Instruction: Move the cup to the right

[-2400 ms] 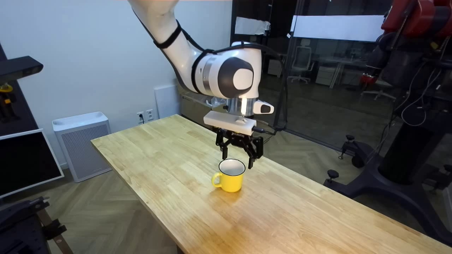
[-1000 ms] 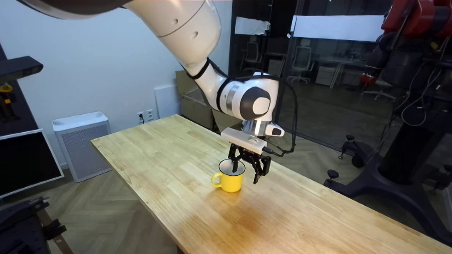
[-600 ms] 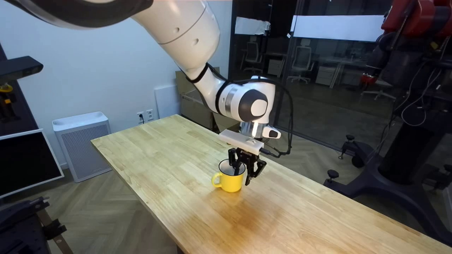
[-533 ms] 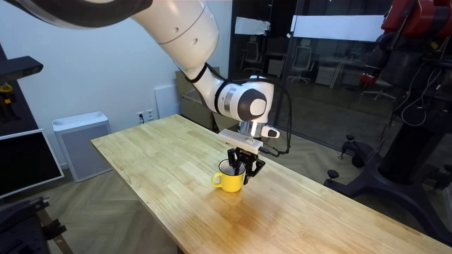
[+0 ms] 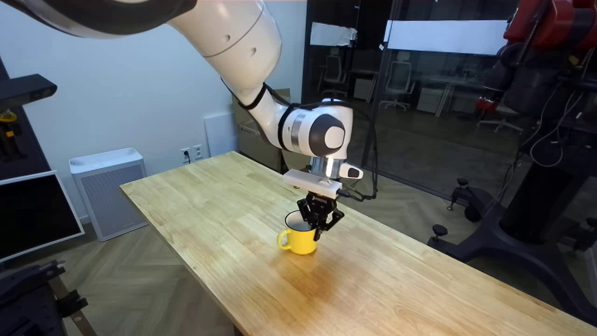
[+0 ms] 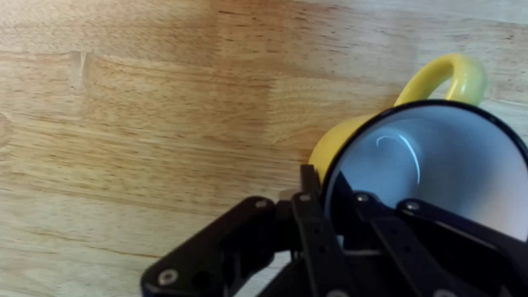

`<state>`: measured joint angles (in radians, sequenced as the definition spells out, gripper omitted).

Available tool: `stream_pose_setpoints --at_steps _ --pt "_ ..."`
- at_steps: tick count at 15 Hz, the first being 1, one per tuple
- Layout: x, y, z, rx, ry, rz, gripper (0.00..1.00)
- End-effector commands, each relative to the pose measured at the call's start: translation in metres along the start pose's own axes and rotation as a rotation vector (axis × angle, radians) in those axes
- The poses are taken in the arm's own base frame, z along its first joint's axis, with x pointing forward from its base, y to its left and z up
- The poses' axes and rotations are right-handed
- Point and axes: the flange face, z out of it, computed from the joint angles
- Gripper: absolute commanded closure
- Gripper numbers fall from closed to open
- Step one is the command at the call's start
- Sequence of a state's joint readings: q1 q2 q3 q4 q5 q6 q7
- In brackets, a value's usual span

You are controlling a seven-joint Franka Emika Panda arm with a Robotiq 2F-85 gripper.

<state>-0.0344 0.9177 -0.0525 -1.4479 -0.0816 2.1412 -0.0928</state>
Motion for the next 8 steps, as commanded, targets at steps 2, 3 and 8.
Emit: stream_pose_setpoints --at_steps 2,3,8 --pt "-0.0041 -0.004 -0.0051 -0.019 -0.054 0.007 0.97" --pt "-0.0045 -0.0042 -0.0048 -0.019 -0.059 0.007 0.97" --pt "-0.0045 -0.0043 0.0029 -0.003 -0.058 -0.01 0.89"
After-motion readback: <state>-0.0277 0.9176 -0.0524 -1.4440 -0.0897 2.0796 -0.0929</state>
